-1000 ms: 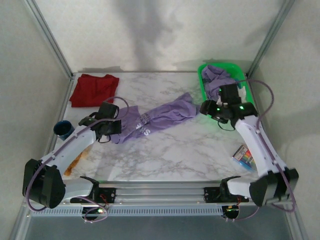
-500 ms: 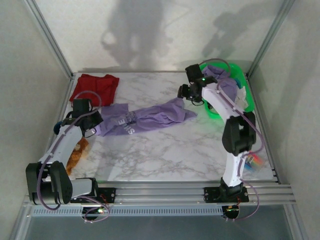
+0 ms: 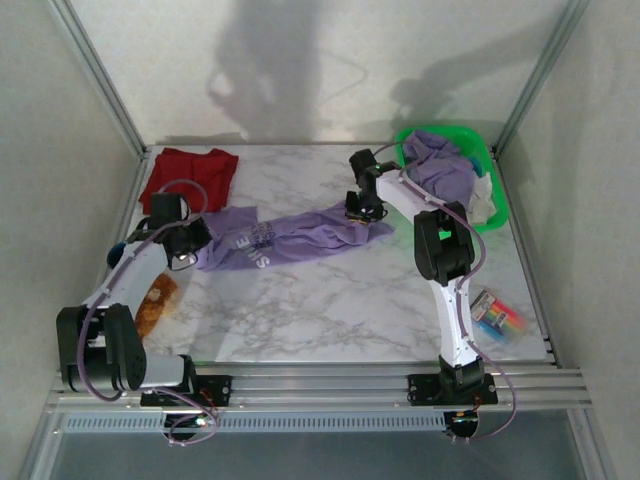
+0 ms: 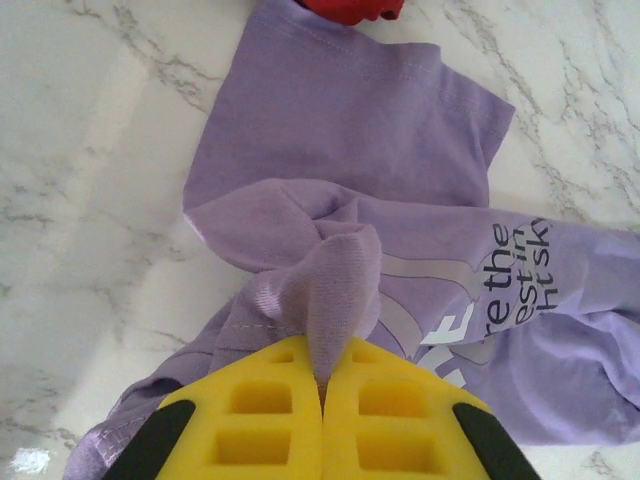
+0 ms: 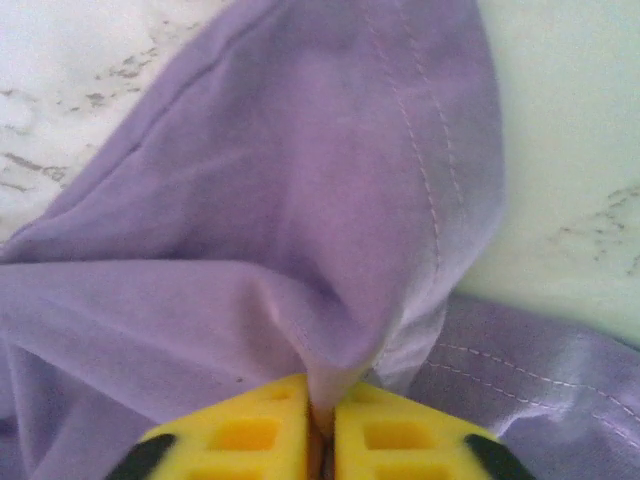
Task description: Fold and stack the t-shirts
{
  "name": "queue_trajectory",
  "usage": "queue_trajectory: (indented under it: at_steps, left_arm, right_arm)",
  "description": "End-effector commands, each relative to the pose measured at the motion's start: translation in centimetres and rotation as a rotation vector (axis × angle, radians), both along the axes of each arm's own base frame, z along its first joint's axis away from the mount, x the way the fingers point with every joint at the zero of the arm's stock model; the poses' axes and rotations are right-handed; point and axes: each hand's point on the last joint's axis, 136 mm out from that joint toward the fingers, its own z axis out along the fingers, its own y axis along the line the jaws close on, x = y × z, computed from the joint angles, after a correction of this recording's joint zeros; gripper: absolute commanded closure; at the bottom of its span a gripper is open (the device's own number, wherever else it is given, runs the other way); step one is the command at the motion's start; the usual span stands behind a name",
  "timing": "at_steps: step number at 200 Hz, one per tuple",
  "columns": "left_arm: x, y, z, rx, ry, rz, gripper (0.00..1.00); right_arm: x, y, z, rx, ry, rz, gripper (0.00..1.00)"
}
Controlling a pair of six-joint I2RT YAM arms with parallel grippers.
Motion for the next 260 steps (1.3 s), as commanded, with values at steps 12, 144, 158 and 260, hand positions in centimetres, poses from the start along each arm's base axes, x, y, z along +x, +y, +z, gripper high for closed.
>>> queue_trajectory:
  at_steps: [12, 144, 158, 260]
  left_arm:
    - [2.8, 0.0, 2.7, -0.001, -0.062, -0.033, 1.0]
    - [-1.0, 1.9, 6.6, 0.074, -0.018, 0.05, 1.0]
    - [-2.9, 1.6, 3.6, 0.044, 0.046, 0.069, 0.8]
    - [1.2, -0.5, 1.4, 0.128, 0.095, -0.045, 0.3]
  right_arm:
    - [1.7, -1.1, 7.1, -0.055, -0.153, 0.018, 1.0]
    - [-15.8, -7.2, 16.4, 0.011, -0.158, -0.015, 1.0]
    - [-19.1, -7.3, 13.3, 0.023, -0.072, -0.037, 0.82]
    - [-21.0, -10.2, 11.3, 0.033, -0.065, -0.123, 0.34]
